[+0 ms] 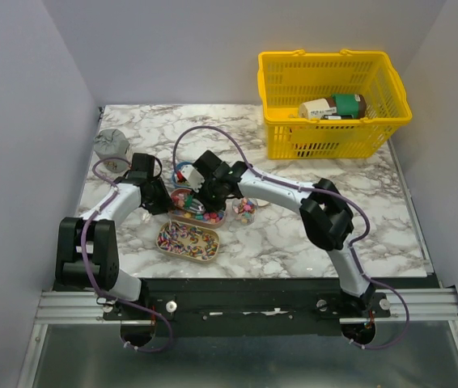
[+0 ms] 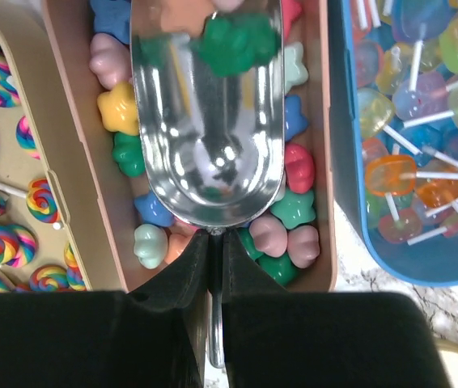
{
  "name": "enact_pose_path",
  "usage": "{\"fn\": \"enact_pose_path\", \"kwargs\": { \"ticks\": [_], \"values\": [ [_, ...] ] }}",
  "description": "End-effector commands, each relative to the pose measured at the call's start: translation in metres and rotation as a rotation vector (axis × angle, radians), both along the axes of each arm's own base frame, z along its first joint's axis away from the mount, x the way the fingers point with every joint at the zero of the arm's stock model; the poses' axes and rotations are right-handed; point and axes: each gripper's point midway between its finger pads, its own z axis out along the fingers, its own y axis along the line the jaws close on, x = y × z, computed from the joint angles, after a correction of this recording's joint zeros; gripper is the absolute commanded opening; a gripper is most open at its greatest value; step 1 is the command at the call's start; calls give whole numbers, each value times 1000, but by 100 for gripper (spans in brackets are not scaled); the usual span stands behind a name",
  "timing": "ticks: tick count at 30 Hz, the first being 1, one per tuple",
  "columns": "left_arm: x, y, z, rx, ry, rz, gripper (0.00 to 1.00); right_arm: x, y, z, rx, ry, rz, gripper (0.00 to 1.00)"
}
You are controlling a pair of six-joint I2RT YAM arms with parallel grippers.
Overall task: Pack the candies
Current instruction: Scoop the fake candies from the storage box.
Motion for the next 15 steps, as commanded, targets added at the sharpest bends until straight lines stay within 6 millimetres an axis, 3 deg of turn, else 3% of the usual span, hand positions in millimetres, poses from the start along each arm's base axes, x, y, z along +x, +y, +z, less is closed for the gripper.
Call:
{"fn": "enact_pose_path", "kwargs": {
  "ticks": [1,15],
  "values": [
    [4,1,11,-2,-54,9,36,13,4,17,53,-91,-58,1],
    [9,13,28,33,-142,52,40,1,-10,43,59,-96,-32,1]
  ]
}}
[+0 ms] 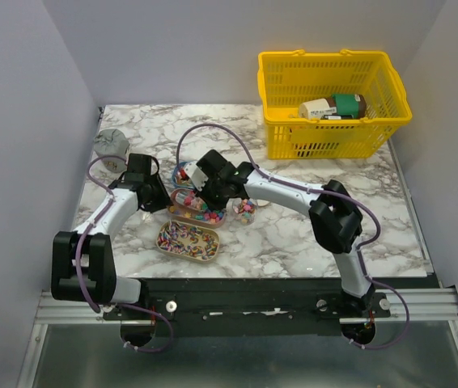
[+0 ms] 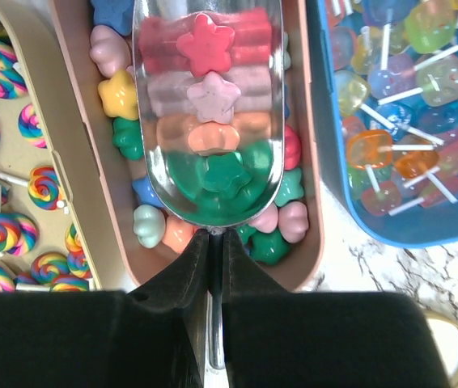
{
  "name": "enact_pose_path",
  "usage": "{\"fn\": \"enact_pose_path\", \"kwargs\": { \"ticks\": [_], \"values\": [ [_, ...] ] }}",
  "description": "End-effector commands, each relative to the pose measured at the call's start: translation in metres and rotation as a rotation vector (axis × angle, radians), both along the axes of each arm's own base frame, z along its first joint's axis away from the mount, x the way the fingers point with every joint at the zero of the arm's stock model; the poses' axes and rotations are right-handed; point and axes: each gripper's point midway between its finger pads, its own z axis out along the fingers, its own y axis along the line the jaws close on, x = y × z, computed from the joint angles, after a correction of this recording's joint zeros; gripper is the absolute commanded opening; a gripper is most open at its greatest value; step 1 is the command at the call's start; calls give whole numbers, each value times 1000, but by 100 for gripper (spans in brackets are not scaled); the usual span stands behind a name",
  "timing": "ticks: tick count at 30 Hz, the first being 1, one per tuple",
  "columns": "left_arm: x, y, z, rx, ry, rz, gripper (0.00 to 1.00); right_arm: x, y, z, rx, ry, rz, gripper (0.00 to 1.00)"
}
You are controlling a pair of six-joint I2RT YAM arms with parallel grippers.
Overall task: Pack the candies
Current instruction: Scoop the fake candies from the storage box.
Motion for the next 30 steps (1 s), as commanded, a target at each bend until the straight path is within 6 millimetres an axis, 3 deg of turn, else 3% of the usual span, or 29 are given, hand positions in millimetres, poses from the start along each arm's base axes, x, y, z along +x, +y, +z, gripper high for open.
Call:
{"fn": "enact_pose_path", "kwargs": {
  "ticks": [1,6,13,18,25,30],
  "values": [
    [6,9,9,18,-58,42,40,-2,-3,31,28,-42,3,1],
    [9,14,22,28,-118,73,41,-5,-8,45,27,-39,-15,1],
    [9,22,40,46,-205,108,44,-26,-29,47,-27,58,-54,1],
    [9,22,44,44,-222,110,45,-41,-45,66,-18,100,-80,1],
    [9,18,42,28,-214,97,45,-56,-90,86,-98,146,-134,1],
    [9,16,41,21,-212,91,45,-65,-126,82,-166,186,-196,1]
  ]
}}
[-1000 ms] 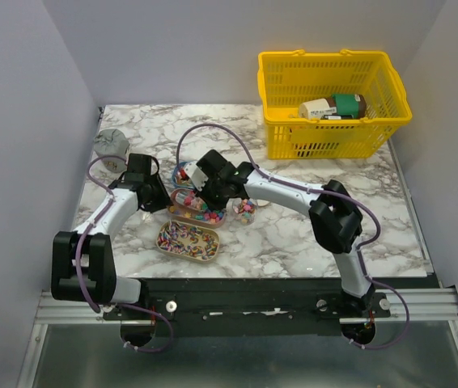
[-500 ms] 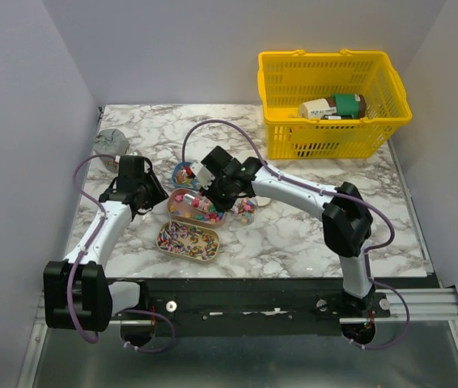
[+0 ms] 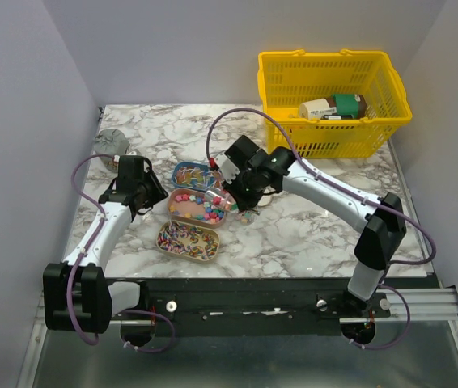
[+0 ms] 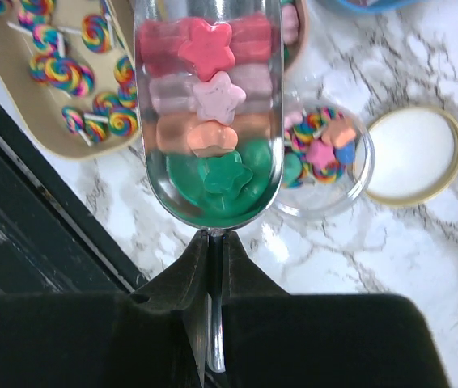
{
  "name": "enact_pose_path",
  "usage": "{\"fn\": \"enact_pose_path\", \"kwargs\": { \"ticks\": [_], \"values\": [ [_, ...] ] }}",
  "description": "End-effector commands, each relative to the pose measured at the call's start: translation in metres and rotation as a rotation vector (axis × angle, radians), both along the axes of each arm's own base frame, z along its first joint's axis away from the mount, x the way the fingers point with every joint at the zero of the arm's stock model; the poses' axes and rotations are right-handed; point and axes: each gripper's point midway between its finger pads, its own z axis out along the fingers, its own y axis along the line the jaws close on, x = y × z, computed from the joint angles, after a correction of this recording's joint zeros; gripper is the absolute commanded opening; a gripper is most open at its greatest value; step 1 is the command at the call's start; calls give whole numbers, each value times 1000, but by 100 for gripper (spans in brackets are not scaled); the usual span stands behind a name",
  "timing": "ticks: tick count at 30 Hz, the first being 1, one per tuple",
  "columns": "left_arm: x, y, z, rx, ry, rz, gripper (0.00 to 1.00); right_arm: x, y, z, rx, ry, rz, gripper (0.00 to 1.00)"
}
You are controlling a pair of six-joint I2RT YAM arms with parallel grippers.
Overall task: Pack the candies
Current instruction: Scoop the fake candies from the storage box.
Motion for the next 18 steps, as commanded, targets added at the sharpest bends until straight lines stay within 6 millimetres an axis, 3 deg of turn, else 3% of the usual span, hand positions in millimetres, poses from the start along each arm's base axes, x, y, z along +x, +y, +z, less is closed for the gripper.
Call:
{"fn": "enact_pose_path", "kwargs": {
  "ticks": [1,10,18],
  "values": [
    [0,1,-3,-8,-3,6,44,-20,-46,-10,-112,91,-79,1],
    [0,-2,-4,-18,-1,-3,45,-34,-86,-7,-167,183,-182,1],
    [0,-1,-1,-16,-9,-1,45,-31,-114,-7,-266,257,-258,1]
  ]
}}
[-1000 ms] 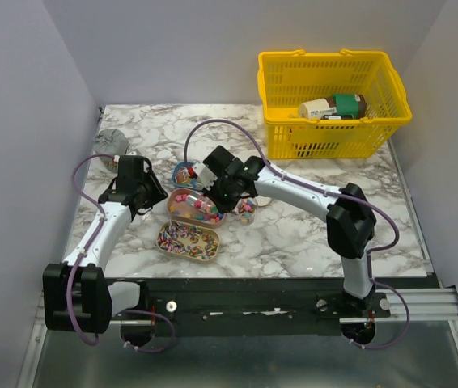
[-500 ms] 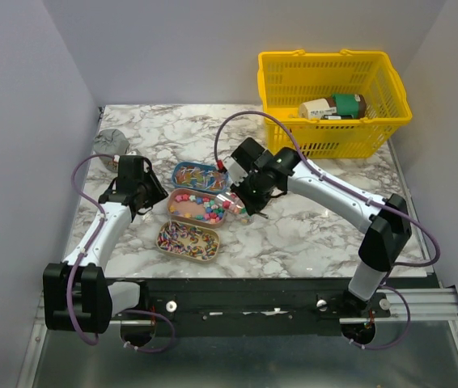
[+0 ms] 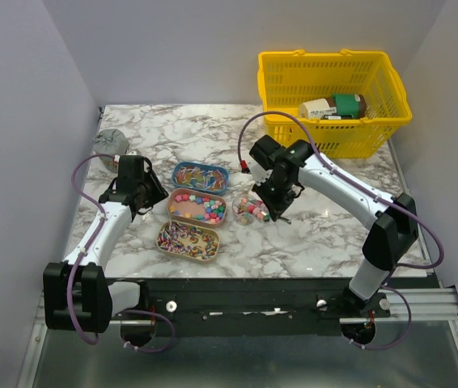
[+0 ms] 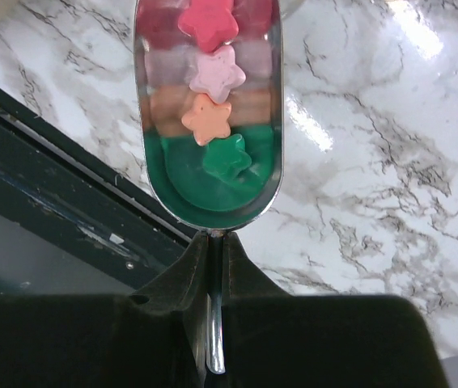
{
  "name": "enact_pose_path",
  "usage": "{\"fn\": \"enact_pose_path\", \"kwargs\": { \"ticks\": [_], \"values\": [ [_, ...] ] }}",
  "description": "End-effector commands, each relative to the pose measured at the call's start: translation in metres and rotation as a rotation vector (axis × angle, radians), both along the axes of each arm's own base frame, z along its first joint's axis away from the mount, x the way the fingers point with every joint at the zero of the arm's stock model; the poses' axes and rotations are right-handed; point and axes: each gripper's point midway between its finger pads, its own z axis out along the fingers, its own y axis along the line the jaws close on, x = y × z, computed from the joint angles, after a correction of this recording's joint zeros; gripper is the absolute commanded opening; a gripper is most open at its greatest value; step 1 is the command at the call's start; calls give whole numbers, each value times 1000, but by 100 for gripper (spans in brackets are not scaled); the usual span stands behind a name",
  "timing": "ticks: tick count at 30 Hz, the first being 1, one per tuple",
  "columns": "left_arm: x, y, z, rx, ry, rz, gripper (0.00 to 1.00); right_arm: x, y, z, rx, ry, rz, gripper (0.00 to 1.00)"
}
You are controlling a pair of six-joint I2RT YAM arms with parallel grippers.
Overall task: Pack the candies
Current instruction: Scoop the fake candies from the storage box, then place the fake candies in the packing bottle.
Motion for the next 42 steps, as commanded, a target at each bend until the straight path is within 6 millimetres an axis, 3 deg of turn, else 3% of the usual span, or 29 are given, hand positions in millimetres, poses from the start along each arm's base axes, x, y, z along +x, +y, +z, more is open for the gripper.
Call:
{"fn": "enact_pose_path", "kwargs": {
  "ticks": [1,17,30,42],
  "values": [
    [-1,0,-1,-13,-7,2,45,-4,-16,9,-58,37,-37,1],
    [-5,2,-1,-1,-2,4,45,-10,-10,8,-38,103,-18,1],
    [-5,1,2,-3,-13,-2,45,4,-4,4,-67,95,-11,1],
    [-5,-2,0,-15,-9,-13,45,4,-3,1,-72,105,0,1]
  ]
}}
